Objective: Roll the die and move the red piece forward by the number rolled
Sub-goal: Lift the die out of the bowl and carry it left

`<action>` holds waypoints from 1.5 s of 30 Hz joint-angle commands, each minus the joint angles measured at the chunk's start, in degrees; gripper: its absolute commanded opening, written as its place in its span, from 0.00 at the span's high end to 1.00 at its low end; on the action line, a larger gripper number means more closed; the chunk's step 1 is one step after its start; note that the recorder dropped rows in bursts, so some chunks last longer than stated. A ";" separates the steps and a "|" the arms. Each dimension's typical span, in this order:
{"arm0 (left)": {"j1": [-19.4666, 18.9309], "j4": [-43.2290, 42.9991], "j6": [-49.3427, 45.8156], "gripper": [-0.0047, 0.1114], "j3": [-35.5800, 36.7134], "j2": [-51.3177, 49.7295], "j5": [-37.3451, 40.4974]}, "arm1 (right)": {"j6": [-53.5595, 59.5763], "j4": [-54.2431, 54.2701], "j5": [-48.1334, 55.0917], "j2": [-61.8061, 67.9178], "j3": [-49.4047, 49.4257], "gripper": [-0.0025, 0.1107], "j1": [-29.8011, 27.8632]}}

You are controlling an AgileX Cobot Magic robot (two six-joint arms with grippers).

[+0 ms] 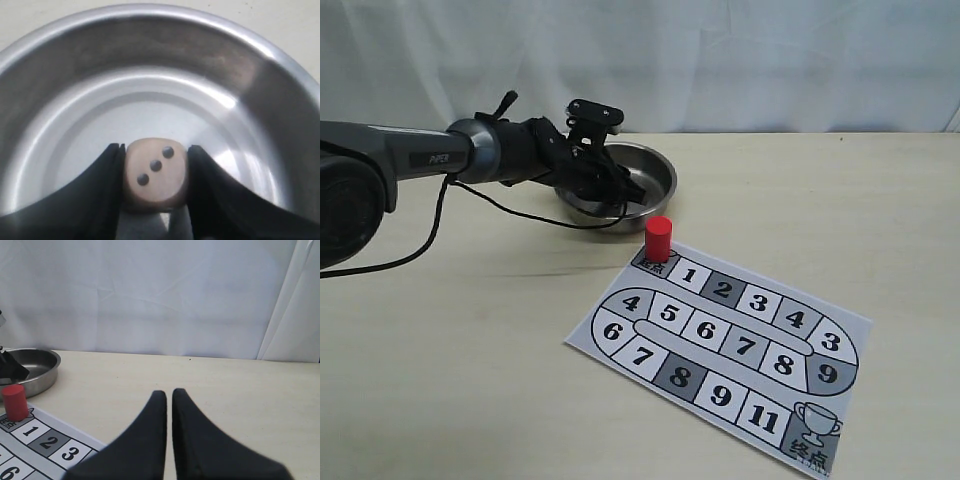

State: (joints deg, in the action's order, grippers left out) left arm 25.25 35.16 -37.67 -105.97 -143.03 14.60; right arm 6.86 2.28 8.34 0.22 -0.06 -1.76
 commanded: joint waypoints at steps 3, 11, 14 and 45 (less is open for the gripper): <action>0.09 -0.32 -0.08 0.96 -0.16 5.73 2.72 | -0.03 -0.14 -0.33 -0.22 0.06 0.94 -0.12; -2.43 -6.15 3.27 0.96 11.02 17.50 9.89 | -0.03 -0.14 -0.33 -0.22 0.06 0.94 -0.12; -3.27 -7.13 3.04 0.96 27.49 27.68 -1.63 | -0.03 -0.14 -0.33 -0.22 0.06 0.94 -0.12; -12.02 -5.80 4.70 0.94 69.90 49.33 -19.87 | -0.03 -0.14 -0.33 -0.22 0.06 0.94 -0.12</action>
State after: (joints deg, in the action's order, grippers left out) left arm 12.75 28.80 -34.58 -36.24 -94.22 -4.10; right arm 6.86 2.28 8.34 0.22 -0.06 -1.76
